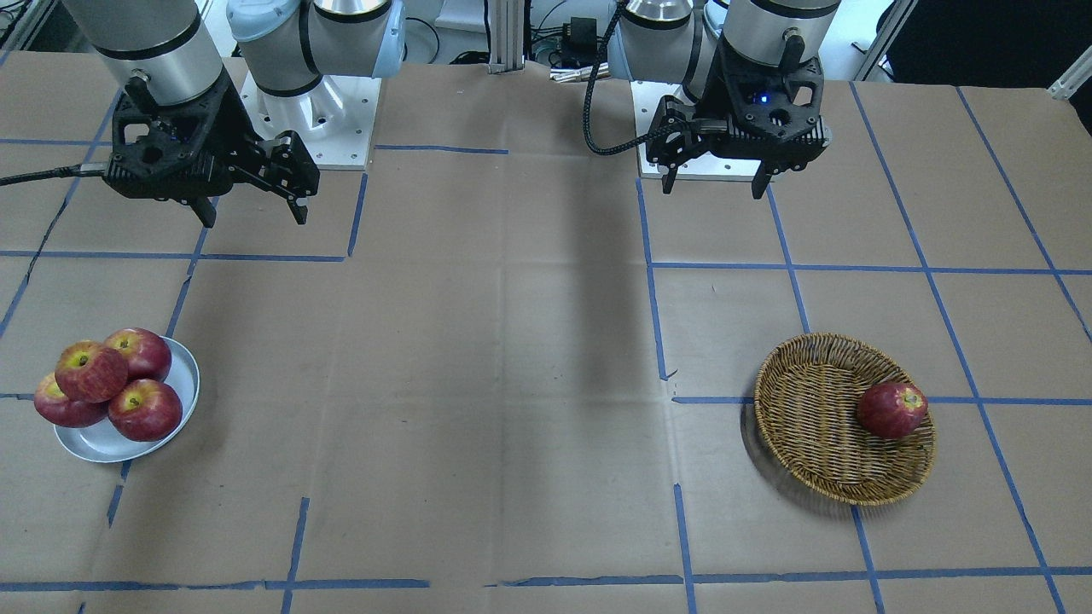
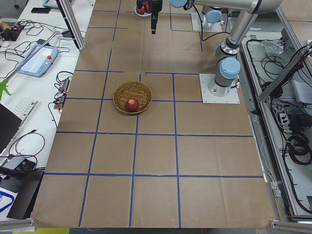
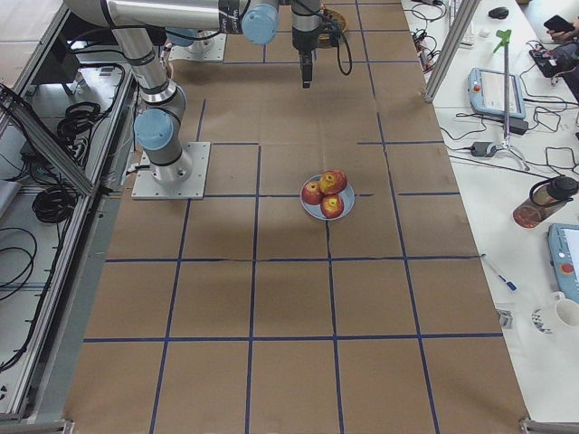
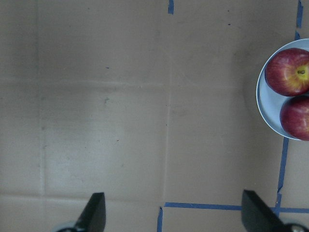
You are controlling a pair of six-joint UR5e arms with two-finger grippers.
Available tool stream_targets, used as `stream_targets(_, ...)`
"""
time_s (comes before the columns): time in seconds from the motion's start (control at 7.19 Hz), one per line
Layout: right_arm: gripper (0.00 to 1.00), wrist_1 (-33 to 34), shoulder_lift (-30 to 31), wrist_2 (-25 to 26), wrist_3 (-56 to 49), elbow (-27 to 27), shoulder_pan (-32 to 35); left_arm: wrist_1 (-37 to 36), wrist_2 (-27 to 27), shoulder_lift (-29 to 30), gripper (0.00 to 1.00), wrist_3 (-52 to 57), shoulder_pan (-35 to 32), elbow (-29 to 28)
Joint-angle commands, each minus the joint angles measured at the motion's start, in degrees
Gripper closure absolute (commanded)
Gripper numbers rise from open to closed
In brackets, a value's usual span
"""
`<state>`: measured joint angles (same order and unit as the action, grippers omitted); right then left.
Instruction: Transfer apple from basket to plate
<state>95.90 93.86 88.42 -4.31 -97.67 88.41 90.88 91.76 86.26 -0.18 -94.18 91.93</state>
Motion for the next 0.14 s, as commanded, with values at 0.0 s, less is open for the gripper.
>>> stream_targets(0.0,0.00,0.0,0.0,0.0,0.0,-0.1,0.0,0.1,0.0,0.0,0.01,0.0,0.0,0.1)
